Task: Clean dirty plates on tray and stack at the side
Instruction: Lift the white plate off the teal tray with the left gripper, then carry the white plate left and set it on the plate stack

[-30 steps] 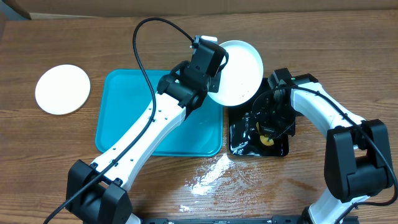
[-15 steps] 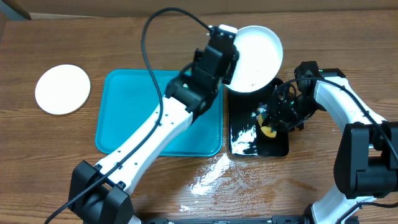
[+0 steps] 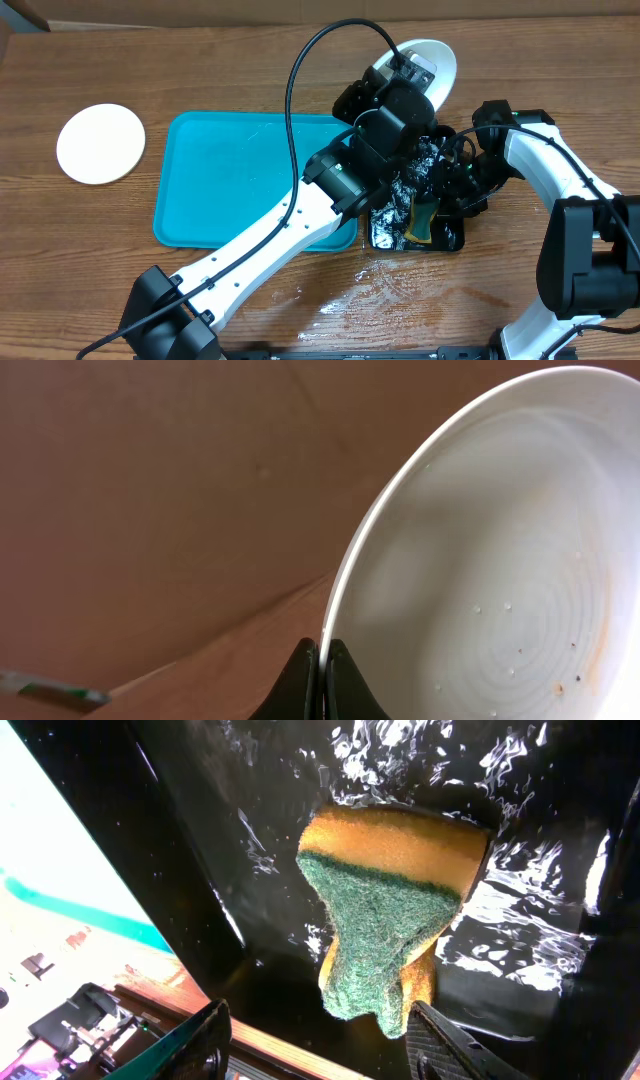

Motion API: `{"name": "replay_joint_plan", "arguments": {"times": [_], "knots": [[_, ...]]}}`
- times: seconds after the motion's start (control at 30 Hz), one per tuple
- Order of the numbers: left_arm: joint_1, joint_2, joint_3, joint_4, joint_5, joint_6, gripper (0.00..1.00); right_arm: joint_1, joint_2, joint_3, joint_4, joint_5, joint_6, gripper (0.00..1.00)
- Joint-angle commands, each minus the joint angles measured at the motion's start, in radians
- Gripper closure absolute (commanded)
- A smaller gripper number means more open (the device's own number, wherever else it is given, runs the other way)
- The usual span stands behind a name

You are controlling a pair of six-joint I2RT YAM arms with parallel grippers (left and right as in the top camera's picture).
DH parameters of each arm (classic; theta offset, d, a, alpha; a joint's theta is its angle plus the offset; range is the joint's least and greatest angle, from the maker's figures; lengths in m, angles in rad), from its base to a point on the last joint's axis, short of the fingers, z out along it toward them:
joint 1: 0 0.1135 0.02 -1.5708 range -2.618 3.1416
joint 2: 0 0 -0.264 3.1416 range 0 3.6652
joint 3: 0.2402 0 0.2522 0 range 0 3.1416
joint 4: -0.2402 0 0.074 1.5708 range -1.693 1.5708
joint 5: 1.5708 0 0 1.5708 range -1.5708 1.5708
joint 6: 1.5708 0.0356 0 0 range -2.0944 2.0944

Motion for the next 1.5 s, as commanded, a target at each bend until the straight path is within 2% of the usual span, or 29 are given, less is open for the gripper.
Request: {"name": "replay_joint_plan", "arguments": {"times": [0.0,0.13,0.23,0.3,0.4,0.47,0.57,0.63,0.67,0.7,0.73,0.77,0.83,0.9,0.93,1.0,1.07,1.13,1.3,1.47], "knots": [[-0.044,0.001,0.023,0.016,-0.090,0.025,0.96,-0.002,-0.021,0.023,0.005,0.001,-0.004,0.42],[-0.063,0.006,0.023,0.029,-0.092,0.027,0.96,-0.002,-0.021,0.023,0.010,0.001,-0.004,0.41],[-0.067,0.005,0.023,0.055,-0.153,0.027,0.96,-0.002,-0.021,0.023,0.010,0.001,-0.004,0.41],[-0.068,0.006,0.023,0.049,-0.129,0.026,0.96,-0.002,-0.021,0.023,0.011,0.001,-0.004,0.41],[-0.070,0.006,0.023,0.055,-0.207,0.031,0.96,-0.002,-0.021,0.023,0.010,0.001,-0.004,0.41],[-0.069,0.006,0.023,0.054,-0.142,0.009,0.96,-0.002,-0.021,0.023,0.014,0.001,-0.004,0.41],[-0.073,0.006,0.023,0.070,-0.133,-0.020,0.96,-0.002,-0.021,0.023,0.013,0.001,-0.004,0.41],[-0.080,0.006,0.023,0.073,-0.142,0.023,0.96,-0.002,-0.021,0.023,0.013,0.001,-0.004,0.41],[-0.069,0.006,0.023,0.105,-0.199,0.014,0.96,-0.002,-0.021,0.023,0.010,0.001,-0.004,0.41],[-0.060,0.006,0.023,0.115,-0.219,-0.057,0.96,-0.002,-0.021,0.023,0.010,0.001,-0.004,0.41],[-0.058,0.000,0.023,0.090,-0.169,-0.132,0.96,-0.002,-0.021,0.023,0.011,0.001,-0.004,0.41],[-0.062,0.000,0.023,0.062,-0.088,-0.110,0.96,-0.002,-0.021,0.023,0.014,0.001,-0.004,0.41],[-0.060,0.003,0.023,0.056,-0.164,-0.060,0.96,-0.002,-0.021,0.023,0.010,0.001,-0.005,0.41],[-0.029,-0.002,0.023,0.041,-0.217,-0.153,0.96,-0.002,-0.021,0.023,0.011,0.001,-0.004,0.41],[-0.014,-0.009,0.023,0.014,-0.191,-0.200,0.96,-0.002,-0.022,0.023,0.014,0.001,-0.004,0.41],[0.036,-0.027,0.023,-0.080,0.002,-0.307,0.96,-0.002,-0.021,0.023,0.018,0.001,-0.004,0.41],[0.133,-0.048,0.023,-0.211,0.217,-0.465,0.96,-0.002,-0.022,0.023,0.022,0.001,-0.004,0.41],[0.211,-0.057,0.023,-0.280,0.327,-0.536,0.96,-0.002,-0.021,0.023,0.022,0.001,-0.004,0.41],[0.489,-0.062,0.023,-0.414,0.685,-0.634,0.96,-0.001,-0.021,0.023,0.030,0.001,-0.004,0.41],[0.857,-0.057,0.023,-0.509,0.989,-0.717,0.96,-0.001,-0.021,0.023,0.034,0.001,-0.004,0.40]]}}
